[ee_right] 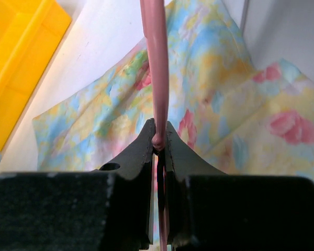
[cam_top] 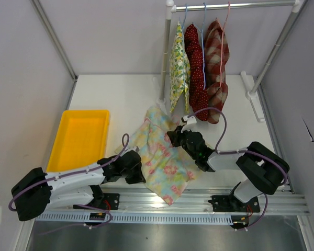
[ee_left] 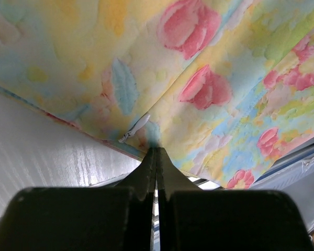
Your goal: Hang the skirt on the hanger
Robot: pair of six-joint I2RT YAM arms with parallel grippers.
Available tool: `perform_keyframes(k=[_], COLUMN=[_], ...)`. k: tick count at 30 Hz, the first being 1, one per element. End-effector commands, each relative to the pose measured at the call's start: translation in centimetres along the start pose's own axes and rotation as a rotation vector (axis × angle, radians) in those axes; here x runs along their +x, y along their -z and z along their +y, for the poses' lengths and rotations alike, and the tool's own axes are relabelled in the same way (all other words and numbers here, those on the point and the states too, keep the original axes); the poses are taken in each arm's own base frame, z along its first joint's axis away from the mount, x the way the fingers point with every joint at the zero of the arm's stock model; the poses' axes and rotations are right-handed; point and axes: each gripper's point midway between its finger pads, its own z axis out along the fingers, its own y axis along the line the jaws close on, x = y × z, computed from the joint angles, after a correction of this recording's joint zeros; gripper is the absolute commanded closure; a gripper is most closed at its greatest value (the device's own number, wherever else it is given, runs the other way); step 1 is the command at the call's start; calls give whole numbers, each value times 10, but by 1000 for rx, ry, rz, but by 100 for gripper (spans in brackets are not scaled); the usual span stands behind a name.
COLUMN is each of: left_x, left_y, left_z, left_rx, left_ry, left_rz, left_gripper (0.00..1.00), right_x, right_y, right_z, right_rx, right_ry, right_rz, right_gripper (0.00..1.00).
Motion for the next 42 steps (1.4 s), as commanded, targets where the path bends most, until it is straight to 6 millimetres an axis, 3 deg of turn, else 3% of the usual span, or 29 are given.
perform_keyframes(k=[1, 7, 14, 19, 29, 34, 42], left_x=[10, -6, -41, -55, -68, -78, -94], left_y=[4, 9, 21, 24, 24, 20, 15], left_z=[17, 20, 18, 16, 17, 24, 38], left_rx=[-56, -58, -43, -52, -52, -62, -77], left_ry=[31, 36, 39, -2, 14, 44, 76], left_rz=[34, 0, -58, -70, -97, -103, -101], left_gripper=[100, 100, 100, 100, 97, 95, 96], right_x=[29, 31, 19, 28, 17, 25, 32], right_y=[-5, 12, 28, 12, -22, -19, -3], right_z=[-18, -12, 0, 6, 24, 39, 34], right_rx=[63, 66, 14, 13, -1, -61, -46], right_ry=[109, 152, 192, 224, 312, 351, 419], right_rz=[113, 116, 90, 119, 104, 126, 143], right_gripper=[100, 100, 100, 100, 100, 100, 100])
